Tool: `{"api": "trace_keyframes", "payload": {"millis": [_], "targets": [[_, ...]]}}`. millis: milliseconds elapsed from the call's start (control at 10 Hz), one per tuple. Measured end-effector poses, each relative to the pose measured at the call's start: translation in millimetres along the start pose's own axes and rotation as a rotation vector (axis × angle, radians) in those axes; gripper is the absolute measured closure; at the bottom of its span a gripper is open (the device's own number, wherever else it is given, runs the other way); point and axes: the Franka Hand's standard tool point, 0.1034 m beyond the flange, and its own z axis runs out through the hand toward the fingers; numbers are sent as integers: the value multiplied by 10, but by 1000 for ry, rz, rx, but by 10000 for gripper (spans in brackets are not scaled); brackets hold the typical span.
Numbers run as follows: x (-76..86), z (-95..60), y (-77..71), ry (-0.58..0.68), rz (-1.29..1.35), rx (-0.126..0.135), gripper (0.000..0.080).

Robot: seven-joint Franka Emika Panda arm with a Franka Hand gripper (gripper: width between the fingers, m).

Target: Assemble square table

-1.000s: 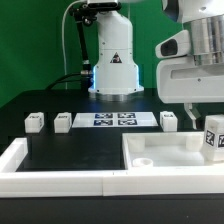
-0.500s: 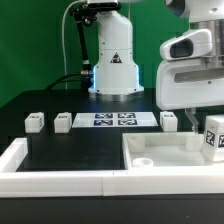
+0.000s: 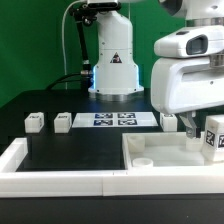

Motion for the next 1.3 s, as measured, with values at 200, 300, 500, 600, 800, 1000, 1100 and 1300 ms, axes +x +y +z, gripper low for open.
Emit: {"api": "trace_keyframes", "payload": {"millis": [200,300,500,600,800,1000,1100,1300], "targets": [[1,-4,17,1,3,1,284],[-2,-2,17,1,3,1,284],[-2,-2,17,0,3,1,509],[-2,-1,16,0,14,1,509],[-2,-1,17,0,30,1,509],[-1,-1,12,1,128,2,509],[-3,2,10,3,222,4,509],[-10,10,-3,25,498,10,509]]}}
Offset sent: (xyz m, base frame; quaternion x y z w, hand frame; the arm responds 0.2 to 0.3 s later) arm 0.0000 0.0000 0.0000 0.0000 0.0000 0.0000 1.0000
